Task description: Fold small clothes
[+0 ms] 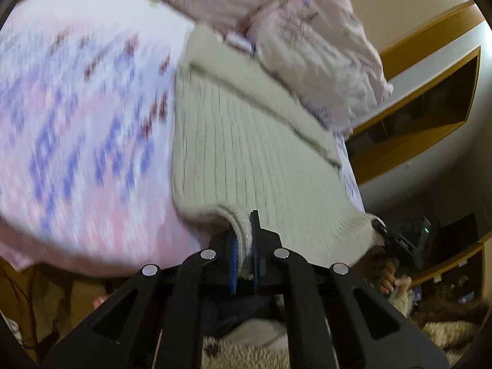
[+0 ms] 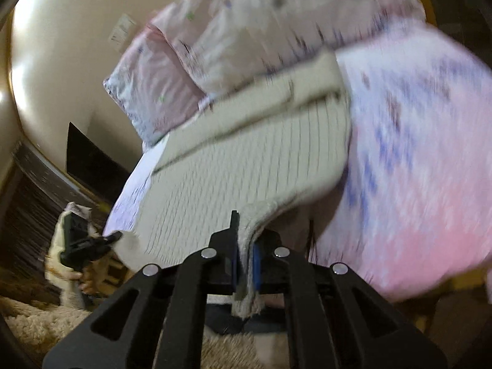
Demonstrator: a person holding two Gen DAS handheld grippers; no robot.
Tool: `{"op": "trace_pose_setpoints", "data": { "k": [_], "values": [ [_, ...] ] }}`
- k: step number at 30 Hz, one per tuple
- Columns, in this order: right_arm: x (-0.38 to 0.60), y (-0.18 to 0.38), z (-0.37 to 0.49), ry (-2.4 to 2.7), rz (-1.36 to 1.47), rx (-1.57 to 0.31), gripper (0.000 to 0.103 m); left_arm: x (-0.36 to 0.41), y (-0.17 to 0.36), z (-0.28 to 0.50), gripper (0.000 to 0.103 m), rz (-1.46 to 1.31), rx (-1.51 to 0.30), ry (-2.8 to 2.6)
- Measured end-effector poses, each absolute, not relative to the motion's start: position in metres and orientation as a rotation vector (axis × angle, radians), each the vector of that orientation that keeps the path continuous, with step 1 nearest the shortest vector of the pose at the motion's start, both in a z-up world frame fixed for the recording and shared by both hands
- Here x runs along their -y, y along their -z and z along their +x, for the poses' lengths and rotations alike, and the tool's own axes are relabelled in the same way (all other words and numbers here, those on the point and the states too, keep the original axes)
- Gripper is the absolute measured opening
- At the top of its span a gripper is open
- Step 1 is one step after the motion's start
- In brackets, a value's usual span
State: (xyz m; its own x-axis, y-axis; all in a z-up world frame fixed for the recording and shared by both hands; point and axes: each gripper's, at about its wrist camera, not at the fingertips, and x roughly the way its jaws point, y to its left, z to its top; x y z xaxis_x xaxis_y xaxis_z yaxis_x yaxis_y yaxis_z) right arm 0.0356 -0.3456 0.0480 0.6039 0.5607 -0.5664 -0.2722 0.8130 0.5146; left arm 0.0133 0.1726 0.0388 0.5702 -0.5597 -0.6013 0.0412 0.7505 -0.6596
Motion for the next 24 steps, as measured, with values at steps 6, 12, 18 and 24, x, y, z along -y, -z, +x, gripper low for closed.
{"op": "trace_pose_setpoints", "data": {
  "k": [6, 12, 18, 24],
  "values": [
    [0.334, -0.083, 0.053, -0.407, 0.249, -0.611, 0.007, -0.175, -0.077, 0.053, 0.006, -0.539, -0.782, 0.306],
    [0.317, -0.107, 0.090, -0.309, 0.139, -0.480, 0.007, -0.171, -0.115, 0.099, 0.006, -0.423, -0.674, 0.249],
    [0.306, -0.119, 0.158, -0.228, 0.138, -0.443, 0.007, -0.168, -0.143, 0.175, 0.006, -0.389, -0.615, 0.232],
    [0.309, -0.093, 0.235, -0.173, 0.222, -0.525, 0.007, -0.171, -0.114, 0.252, 0.006, -0.422, -0.646, 0.197]
  ]
}}
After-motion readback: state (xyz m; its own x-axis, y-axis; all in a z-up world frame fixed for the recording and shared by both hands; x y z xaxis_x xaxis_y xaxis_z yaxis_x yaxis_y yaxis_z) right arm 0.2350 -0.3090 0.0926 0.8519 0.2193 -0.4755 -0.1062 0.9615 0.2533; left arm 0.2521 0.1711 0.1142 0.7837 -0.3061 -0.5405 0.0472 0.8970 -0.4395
